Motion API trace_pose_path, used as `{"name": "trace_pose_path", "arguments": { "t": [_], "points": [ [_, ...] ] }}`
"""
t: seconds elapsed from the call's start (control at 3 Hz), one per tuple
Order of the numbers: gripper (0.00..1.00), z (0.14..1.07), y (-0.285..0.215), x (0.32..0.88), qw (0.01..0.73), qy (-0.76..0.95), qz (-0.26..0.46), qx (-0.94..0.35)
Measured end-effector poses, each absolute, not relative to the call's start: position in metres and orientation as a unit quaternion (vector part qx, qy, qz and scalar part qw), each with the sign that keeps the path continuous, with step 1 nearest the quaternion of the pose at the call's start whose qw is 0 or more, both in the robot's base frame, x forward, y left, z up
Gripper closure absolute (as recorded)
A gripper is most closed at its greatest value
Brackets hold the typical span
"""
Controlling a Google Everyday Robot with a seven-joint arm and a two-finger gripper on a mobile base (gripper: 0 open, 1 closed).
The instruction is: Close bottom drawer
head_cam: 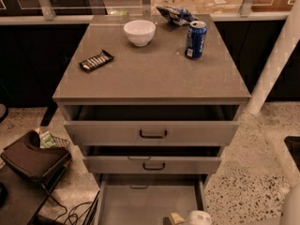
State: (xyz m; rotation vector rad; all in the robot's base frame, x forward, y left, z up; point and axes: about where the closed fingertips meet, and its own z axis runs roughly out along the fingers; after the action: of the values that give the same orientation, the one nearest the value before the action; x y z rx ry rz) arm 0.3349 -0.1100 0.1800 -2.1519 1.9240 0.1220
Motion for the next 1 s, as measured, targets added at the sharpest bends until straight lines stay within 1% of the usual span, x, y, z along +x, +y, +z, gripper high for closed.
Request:
{"name": "trace_pose_path", "arguments": {
  "t": [0.67,1.0],
  "points": [
    [0.00,0.180,-0.119,0.351,0.140,0.643,0.001,-0.753],
    [0.18,0.170,-0.119,0.356,0.147,0.638,0.005,-0.756]
  ]
}}
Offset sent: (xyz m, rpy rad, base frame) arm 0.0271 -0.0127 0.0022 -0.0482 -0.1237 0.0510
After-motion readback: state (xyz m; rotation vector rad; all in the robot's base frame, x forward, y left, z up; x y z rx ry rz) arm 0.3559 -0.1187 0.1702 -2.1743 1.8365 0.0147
